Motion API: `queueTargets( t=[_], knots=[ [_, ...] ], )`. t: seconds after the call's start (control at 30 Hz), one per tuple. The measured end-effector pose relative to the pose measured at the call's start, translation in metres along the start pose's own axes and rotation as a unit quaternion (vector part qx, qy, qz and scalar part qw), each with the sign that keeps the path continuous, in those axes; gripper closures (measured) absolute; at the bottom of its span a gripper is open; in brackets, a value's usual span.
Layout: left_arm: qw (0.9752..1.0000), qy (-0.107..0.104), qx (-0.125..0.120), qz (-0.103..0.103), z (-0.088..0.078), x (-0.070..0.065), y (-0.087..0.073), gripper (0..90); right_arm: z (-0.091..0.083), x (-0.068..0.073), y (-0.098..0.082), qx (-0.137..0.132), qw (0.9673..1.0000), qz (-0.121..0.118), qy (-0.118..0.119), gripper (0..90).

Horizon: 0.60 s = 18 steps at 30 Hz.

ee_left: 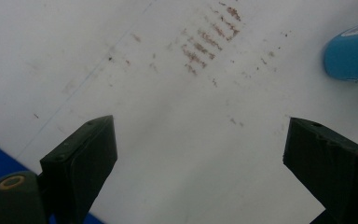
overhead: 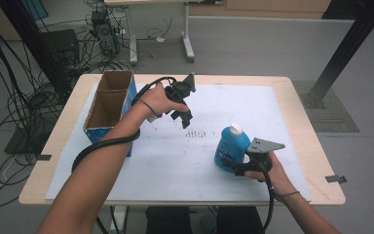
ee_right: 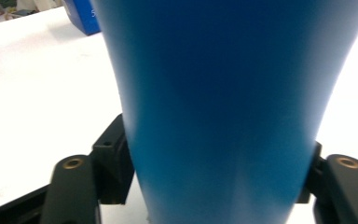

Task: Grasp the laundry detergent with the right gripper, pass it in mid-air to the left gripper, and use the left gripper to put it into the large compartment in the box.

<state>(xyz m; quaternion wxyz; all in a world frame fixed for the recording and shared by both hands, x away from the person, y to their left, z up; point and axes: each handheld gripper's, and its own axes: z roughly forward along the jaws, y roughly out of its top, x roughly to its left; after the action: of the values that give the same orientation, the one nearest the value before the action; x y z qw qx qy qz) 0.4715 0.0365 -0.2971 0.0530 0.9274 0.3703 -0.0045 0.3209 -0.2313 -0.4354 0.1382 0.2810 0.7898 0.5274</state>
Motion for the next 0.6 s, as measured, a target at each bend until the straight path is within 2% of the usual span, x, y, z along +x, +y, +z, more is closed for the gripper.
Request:
queueTargets(
  t=[0.07, 0.6],
  knots=[
    [1.0, -0.001, -0.001, 0.0, 0.0, 0.0, 0.0, 10.2, -0.0006, -0.0009, -0.0007, -0.002, 1.0, -0.001, -0.002, 38.9],
    [1.0, -0.002, 0.0, 0.002, 0.0009, -0.001, 0.0005, 10.2, -0.0005, 0.0004, -0.0002, 0.0, 0.9999, -0.01, -0.007, 40.0]
  ],
)
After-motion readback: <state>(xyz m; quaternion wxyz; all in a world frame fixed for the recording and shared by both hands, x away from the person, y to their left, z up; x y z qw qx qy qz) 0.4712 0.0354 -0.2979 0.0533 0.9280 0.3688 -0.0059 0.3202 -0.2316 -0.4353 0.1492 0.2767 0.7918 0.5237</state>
